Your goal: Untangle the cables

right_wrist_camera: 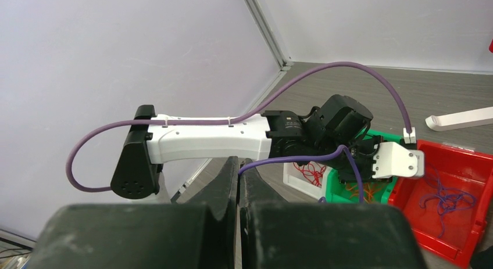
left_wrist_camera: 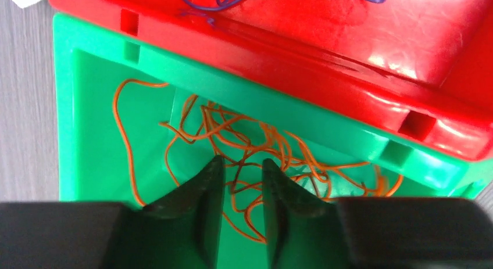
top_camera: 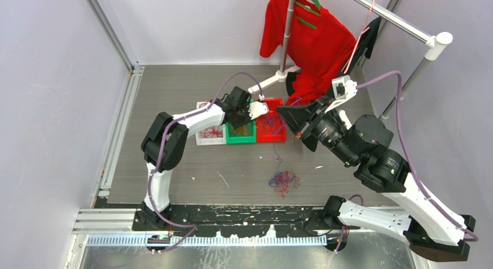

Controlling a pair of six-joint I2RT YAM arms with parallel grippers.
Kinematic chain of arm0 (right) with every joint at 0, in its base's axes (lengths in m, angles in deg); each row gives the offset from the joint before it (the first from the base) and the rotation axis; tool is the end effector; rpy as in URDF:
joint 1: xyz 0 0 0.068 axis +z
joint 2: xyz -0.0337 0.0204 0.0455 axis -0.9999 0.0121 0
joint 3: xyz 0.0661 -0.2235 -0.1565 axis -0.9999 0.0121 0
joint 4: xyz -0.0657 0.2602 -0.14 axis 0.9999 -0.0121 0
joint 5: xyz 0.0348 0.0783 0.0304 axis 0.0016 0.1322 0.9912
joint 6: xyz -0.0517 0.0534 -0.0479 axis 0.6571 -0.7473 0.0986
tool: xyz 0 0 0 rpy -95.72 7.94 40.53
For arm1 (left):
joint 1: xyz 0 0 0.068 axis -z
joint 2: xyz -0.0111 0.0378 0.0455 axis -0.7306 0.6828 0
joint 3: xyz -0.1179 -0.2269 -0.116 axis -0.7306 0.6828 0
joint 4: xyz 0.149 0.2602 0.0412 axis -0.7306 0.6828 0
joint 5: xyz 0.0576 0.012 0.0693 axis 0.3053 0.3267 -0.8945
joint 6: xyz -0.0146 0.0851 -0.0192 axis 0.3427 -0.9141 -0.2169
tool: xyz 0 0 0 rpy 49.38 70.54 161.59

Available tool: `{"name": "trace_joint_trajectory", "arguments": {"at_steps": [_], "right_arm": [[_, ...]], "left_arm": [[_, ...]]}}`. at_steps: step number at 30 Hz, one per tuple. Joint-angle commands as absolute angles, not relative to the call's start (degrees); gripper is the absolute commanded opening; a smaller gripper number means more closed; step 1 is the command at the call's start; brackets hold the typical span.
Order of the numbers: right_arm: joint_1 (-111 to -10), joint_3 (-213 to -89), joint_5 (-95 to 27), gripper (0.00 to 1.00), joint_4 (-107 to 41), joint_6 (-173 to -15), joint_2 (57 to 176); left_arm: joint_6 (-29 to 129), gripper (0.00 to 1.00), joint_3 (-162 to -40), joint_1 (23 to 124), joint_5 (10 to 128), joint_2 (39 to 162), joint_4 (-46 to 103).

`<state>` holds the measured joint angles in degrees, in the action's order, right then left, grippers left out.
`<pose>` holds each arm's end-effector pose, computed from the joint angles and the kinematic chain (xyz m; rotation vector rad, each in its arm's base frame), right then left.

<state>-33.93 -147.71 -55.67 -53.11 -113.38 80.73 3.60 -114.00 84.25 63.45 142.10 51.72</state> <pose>0.1344 0.1616 0.5085 -0.1827 1.5313 0.9740 0.4046 -0.3125 0.1329 1.4901 2.0080 -0.0703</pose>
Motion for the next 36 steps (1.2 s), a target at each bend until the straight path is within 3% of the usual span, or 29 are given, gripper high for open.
{"name": "trace_joint_trajectory", "arguments": {"at_steps": [1,3,5,6,8,15,21,26,30,36], "right_arm": [[-33.9,-148.1,-55.9,0.01,-50.0,-113.6,80.5],[-33.9,-148.0,-55.8,0.01,-49.8,-113.6,80.6],[-33.9,-148.0,-55.8,0.01,-49.8,-113.5,80.8],[-33.9,-148.0,-55.7,0.01,-49.7,-113.5,80.9],[-33.9,-147.9,-55.7,0.01,-49.4,-113.5,81.2],[-33.9,-149.1,-57.8,0.01,-49.3,-113.0,84.0],[-34.0,-151.7,-59.4,0.01,-46.5,-112.4,89.1],[-34.1,-154.0,-62.2,0.01,-42.3,-113.3,92.9],[-34.3,-155.6,-63.3,0.01,-39.3,-114.3,94.7],[-35.1,-159.1,-63.5,0.01,-36.0,-117.0,98.0]], "left_arm": [[6.1,0.43,-115.2,83.0,66.0,136.2,51.9],[7.7,0.7,-116.7,81.9,69.3,133.7,55.4],[9.0,0.88,-118.3,80.6,73.5,131.2,59.1],[9.6,0.95,-119.3,79.9,75.5,130.3,60.8],[10.7,0.99,-121.8,78.7,79.1,128.8,64.8],[18.6,1.0,-125.2,72.5,99.7,123.1,71.6],[43.6,0.99,-107.6,75.4,123.6,117.7,55.5],[61.7,1.0,-97.8,79.9,124.1,119.9,32.4],[91.1,0.99,-89.2,78.6,122.5,121.2,-12.9],[94.2,1.0,-88.5,79.0,119.9,120.2,-20.4]]}}
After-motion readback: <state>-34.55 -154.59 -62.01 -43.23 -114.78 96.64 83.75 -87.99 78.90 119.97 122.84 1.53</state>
